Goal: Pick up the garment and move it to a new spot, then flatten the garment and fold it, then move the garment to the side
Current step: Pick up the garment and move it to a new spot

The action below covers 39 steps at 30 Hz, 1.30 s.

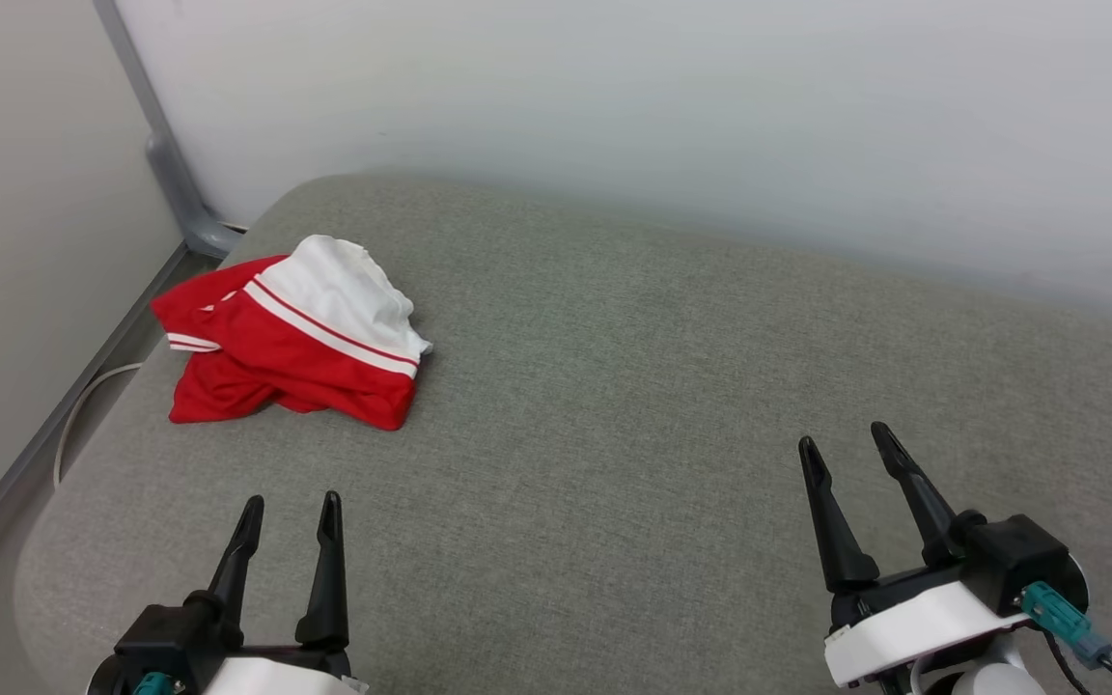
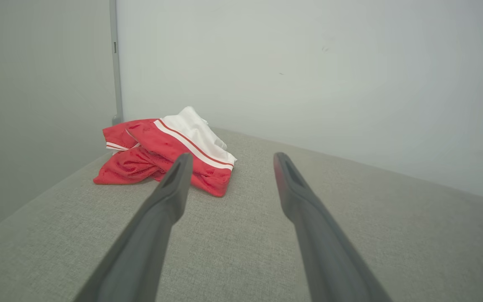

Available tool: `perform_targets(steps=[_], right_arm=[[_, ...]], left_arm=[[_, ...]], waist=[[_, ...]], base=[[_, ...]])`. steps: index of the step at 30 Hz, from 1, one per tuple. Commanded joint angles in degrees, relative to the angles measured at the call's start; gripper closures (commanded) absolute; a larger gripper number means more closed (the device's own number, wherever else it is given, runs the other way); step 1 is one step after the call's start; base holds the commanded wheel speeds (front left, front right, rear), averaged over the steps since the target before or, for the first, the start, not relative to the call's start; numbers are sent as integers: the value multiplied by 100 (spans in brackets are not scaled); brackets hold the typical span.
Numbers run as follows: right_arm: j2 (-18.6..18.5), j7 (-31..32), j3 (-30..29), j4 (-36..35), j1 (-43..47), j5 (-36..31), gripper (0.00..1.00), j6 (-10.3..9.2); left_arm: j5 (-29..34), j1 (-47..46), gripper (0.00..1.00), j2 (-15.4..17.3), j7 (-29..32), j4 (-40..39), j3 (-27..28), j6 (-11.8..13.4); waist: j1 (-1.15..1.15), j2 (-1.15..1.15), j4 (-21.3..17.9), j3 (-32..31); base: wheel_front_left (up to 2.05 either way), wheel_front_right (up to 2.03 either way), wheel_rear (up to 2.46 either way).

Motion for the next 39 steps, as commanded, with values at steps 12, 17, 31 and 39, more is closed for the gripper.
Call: perform_targets(steps=[12, 17, 31, 39], right_arm=[[-3, -12, 49, 46, 108, 53, 0, -4], [-3, -12, 46, 37, 98, 22, 0, -4], [-3, -12, -78, -87, -339, -522, 0, -4], [-64, -7, -275, -242, -605, -821, 0, -4]], left_arm=[[66, 150, 0, -5, -16, -44, -58, -35], [40, 151, 0, -5, -16, -106, -41, -52], [-151, -1305, 0, 340, 9, 1085, 280, -119], [-1138, -3090, 0, 1635, 1206, 1798, -349, -148]], waist=[[0, 0, 270, -87], [0, 0, 245, -66], [0, 0, -239, 1106], [0, 0, -537, 2170]], base=[[0, 0, 0], [0, 0, 0], [0, 0, 0], [0, 0, 0]])
